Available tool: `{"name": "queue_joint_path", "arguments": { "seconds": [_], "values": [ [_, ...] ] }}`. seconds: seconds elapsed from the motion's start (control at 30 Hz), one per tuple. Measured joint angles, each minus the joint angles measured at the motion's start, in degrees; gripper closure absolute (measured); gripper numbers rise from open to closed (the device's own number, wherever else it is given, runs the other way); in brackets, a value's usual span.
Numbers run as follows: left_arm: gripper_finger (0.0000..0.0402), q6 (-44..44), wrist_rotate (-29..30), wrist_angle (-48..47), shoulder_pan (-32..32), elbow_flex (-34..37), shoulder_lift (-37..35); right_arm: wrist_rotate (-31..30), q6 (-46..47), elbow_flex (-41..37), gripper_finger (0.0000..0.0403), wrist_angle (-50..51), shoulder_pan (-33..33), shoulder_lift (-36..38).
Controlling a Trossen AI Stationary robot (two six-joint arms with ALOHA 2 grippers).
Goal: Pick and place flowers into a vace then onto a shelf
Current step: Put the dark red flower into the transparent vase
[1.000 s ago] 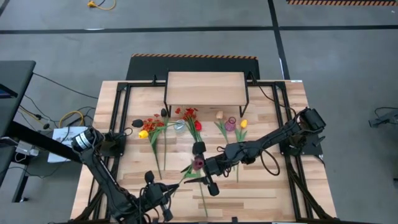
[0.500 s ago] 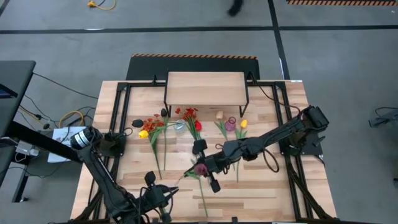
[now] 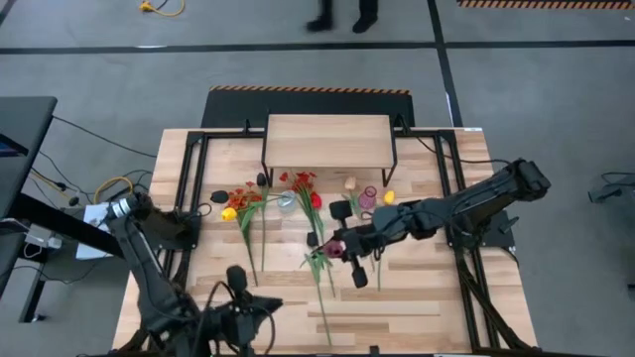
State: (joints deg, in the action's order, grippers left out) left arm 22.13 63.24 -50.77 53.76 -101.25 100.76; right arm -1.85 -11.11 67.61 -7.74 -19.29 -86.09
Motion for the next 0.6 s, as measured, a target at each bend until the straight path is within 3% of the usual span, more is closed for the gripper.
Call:
{"name": "queue_joint_path", "arguments": {
  "seconds": [0.1,0.23,0.33,0.43,0.6],
  "values": [
    [0.0386,-7.14,-6.6,9.33,-2.63,3.7,-3.32,0.0,0.11,0.0,0.0402,2.63,0.77,1.6],
    [0.0386,-21.22,-28.86,32.56,-7.34,12.43,-8.48,0.02,0.15,-0.56,0.0402,4.19,1.77,3.39],
    [0.0386,-25.31,-42.89,41.3,-10.88,19.84,-13.48,0.02,0.16,-1.84,0.0402,4.3,2.28,4.72],
    [0.0386,-25.44,-45.94,46.05,-13.07,28.86,-20.8,0.04,0.15,-2.77,0.0402,4.74,2.28,5.46],
    [0.0386,-26.79,-42.97,56.74,-11.34,43.9,-36.27,0.43,-1.56,-2.86,0.0403,3.24,2.65,5.55]
  ]
}}
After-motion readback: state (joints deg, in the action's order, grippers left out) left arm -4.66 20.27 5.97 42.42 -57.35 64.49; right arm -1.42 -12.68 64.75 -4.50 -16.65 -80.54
